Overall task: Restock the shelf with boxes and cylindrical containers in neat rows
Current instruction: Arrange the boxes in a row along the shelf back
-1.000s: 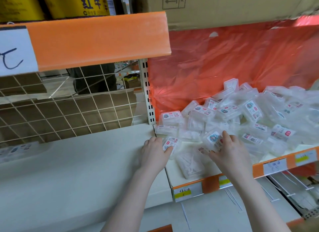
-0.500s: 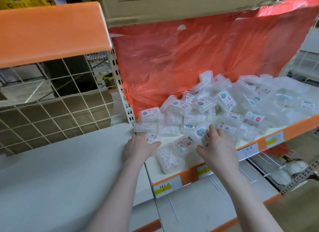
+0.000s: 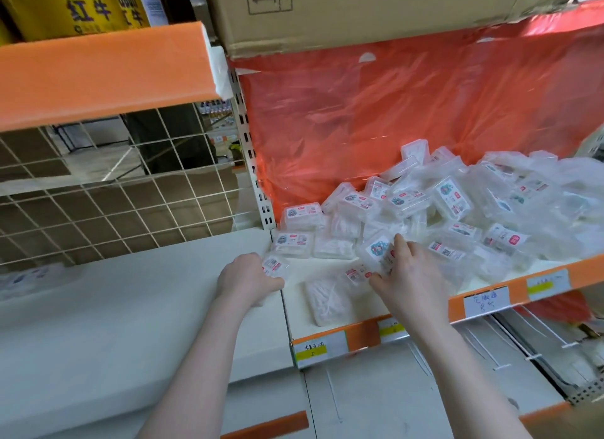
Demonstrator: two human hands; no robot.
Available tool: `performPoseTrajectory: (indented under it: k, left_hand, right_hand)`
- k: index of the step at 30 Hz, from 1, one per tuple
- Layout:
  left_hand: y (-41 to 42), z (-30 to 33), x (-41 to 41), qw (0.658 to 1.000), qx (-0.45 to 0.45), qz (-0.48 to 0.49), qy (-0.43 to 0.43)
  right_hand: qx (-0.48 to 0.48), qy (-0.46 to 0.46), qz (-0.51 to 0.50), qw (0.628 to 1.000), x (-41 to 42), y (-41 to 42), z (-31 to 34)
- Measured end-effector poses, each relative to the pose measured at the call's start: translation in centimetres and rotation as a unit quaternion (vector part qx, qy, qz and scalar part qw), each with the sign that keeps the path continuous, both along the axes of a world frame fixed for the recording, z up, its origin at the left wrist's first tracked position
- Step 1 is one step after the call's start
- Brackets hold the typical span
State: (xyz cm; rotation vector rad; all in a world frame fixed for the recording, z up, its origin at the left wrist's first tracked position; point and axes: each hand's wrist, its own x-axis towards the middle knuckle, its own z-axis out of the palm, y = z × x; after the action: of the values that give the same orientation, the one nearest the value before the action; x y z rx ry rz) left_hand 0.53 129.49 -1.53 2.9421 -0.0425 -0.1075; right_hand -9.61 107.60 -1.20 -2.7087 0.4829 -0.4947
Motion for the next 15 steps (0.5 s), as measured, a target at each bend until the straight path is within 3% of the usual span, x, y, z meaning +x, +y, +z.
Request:
performPoseTrajectory:
  k: [7, 15]
  left_hand:
    - [3.7, 0.7, -3.5, 0.998, -0.001, 0.049, -0.027]
    - [8.4, 1.1, -7.4, 0.995, -0.023, 0.040, -0.087]
  right_hand:
    - [-0.006, -0.012, 0.061, 0.998, 0.8, 1.5, 0.1]
    - [-0.016, -0.019, 0.189, 0.982, 1.6, 4.4, -0.2]
